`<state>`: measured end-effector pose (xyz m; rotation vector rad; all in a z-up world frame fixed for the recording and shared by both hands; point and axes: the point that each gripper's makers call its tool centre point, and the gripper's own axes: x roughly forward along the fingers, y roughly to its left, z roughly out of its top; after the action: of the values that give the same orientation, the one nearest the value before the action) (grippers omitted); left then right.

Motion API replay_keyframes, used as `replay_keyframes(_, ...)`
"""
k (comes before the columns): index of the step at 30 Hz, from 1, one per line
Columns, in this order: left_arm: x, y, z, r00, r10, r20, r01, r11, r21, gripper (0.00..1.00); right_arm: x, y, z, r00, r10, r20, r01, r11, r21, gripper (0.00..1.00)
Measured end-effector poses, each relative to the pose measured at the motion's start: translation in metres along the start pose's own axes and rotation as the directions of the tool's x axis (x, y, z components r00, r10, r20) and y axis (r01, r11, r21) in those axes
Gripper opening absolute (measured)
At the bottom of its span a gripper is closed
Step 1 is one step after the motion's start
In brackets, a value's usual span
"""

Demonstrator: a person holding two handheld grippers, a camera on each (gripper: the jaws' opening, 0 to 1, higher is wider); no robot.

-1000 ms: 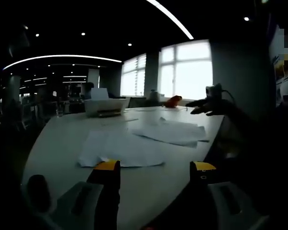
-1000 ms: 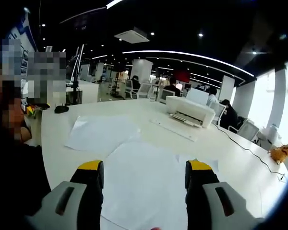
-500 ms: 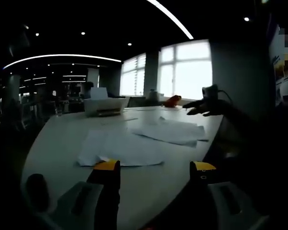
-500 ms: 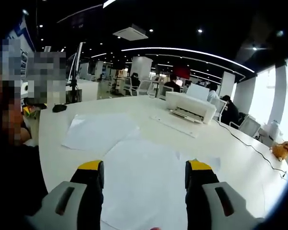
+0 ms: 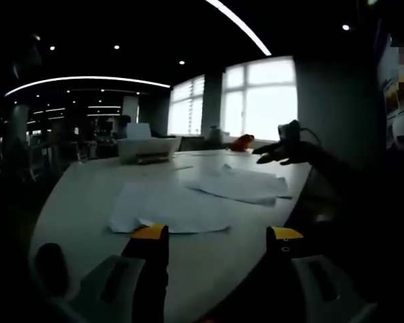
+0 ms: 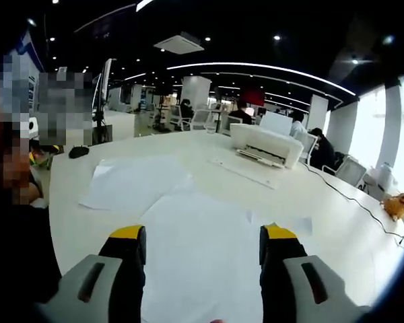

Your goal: Organize the stack of printing papers by aligning and flattening the scattered papers on the table

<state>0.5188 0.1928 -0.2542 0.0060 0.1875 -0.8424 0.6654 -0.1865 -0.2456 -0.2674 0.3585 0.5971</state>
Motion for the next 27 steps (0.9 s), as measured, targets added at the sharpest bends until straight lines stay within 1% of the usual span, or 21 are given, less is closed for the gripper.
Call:
replay_keyframes(5, -0.001, 0.001, 0.000, 1.000, 0.005, 0.001, -0.005, 1.000, -0.003, 0.62, 0.003, -0.006, 0.002, 1.000, -0.008, -0.004, 0.008, 1.000, 0.001, 0.64)
replay_keyframes(8, -0.001, 0.001, 0.000, 1.000, 0.005, 0.004, -0.005, 1.000, -0.003, 0.62, 0.003, -0.006, 0.003, 1.000, -0.008, -0.004, 0.008, 1.000, 0.001, 0.64)
replay_keyframes(16, -0.001, 0.000, 0.000, 1.000, 0.002, 0.001, -0.002, 1.000, -0.002, 0.62, 0.005, -0.007, -0.002, 1.000, -0.008, -0.016, 0.008, 1.000, 0.007, 0.64)
replay_keyframes(24, -0.001, 0.001, -0.001, 1.000, 0.004, 0.000, -0.004, 1.000, -0.003, 0.62, 0.008, -0.008, -0.001, 1.000, -0.009, -0.017, 0.009, 1.000, 0.009, 0.64)
replay_keyframes(27, -0.002, 0.001, -0.001, 1.000, 0.004, 0.001, -0.004, 1.000, -0.005, 0.62, 0.010, -0.012, 0.001, 1.000, -0.008, -0.019, 0.008, 1.000, 0.009, 0.64)
